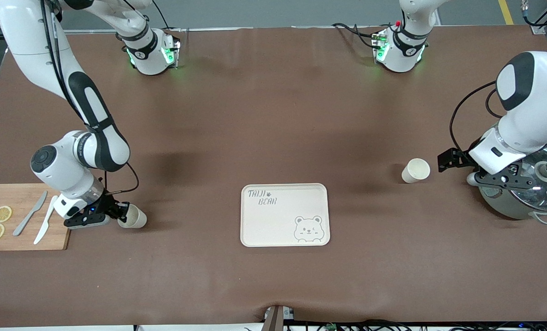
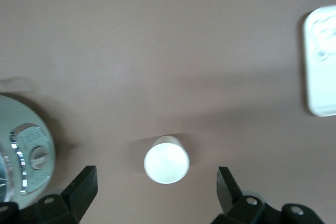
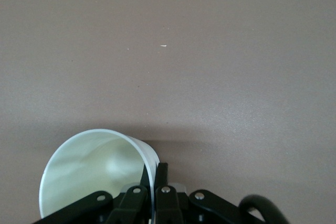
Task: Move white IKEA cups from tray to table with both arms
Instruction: 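Open both grippers and lift them away from the cups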
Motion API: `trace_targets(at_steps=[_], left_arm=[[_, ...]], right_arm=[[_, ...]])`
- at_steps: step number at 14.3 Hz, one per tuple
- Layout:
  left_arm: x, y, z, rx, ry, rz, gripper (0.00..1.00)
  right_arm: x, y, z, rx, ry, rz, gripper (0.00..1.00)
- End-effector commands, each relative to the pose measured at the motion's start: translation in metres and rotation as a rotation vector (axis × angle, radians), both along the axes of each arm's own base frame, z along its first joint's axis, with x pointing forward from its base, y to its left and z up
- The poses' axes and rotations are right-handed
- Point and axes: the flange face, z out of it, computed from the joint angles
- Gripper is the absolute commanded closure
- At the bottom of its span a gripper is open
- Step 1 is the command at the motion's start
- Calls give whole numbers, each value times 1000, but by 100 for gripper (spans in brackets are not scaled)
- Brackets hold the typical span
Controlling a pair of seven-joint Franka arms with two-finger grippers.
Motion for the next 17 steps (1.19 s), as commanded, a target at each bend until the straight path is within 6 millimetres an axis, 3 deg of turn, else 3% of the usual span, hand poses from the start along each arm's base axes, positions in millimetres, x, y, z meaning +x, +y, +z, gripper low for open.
trace_targets(at_steps=[1,2,6,8,11,13,15,17], left_arm=[[14,-27,34,-50,11,26,0],[15,-39,39,-41,32,29,0],[18,-43,79,-26,33,62,0],[17,-41,99,-64,21,64,0],[7,-43,126,-40,61,66,0],[-1,-45,139,-81,91,70,0],[-22,-45,174,-115,63,68,0],[-39,-52,188,-107,80,50,0]], right_arm=[[3,-1,5,15,-22,-12,20],[5,-2,7,15,-27,-12,0],[24,-2,35,43,11,17,0],[40,-15,67,82,97,29,0],[57,-40,132,85,200,61,0],[63,-42,185,38,268,32,0],[58,-38,237,9,334,-10,0],[41,-34,290,11,334,-2,0]])
